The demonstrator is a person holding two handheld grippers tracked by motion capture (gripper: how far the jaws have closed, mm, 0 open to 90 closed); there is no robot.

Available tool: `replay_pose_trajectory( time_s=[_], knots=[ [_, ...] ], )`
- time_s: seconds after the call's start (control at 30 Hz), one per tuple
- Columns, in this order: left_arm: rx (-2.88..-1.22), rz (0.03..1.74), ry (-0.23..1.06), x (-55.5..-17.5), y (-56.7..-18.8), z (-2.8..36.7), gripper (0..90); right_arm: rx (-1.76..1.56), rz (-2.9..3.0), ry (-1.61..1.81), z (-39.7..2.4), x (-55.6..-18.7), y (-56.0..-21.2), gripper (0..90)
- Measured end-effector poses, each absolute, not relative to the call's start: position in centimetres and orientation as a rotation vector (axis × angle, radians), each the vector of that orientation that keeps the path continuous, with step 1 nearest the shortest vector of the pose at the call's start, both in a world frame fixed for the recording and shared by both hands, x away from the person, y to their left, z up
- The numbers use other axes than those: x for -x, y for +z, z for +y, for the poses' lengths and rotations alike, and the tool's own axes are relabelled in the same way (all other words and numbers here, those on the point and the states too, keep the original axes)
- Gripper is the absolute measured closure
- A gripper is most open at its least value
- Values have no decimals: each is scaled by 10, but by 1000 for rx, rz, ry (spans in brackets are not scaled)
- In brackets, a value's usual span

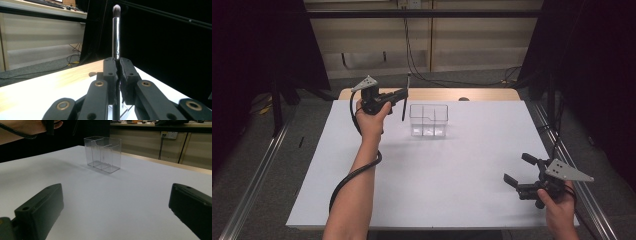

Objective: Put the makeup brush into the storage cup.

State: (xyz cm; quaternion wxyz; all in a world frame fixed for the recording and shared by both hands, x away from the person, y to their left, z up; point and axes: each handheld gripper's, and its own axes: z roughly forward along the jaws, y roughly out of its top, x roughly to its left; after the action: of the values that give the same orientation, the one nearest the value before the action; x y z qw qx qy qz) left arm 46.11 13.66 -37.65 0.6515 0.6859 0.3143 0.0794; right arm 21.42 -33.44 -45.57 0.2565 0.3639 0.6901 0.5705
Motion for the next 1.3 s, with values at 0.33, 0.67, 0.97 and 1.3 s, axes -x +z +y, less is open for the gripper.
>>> replay_pose_trajectory(
  time_s=[0.33, 0.67, 0.97, 1.3],
  knots=[
    [-1553, 705, 183, -464, -373, 125, 842, -986, 1869, 1549, -335, -214, -456, 0],
    [-1554, 711, 214, -466, -371, 117, 842, -985, 1870, 1550, -335, -213, -455, 0],
    [-1561, 694, 219, -469, -372, 106, 842, -983, 1872, 1552, -335, -213, -455, 0],
    [-1561, 687, 218, -470, -371, 98, 842, -980, 1870, 1549, -335, -213, -455, 0]
  ],
)
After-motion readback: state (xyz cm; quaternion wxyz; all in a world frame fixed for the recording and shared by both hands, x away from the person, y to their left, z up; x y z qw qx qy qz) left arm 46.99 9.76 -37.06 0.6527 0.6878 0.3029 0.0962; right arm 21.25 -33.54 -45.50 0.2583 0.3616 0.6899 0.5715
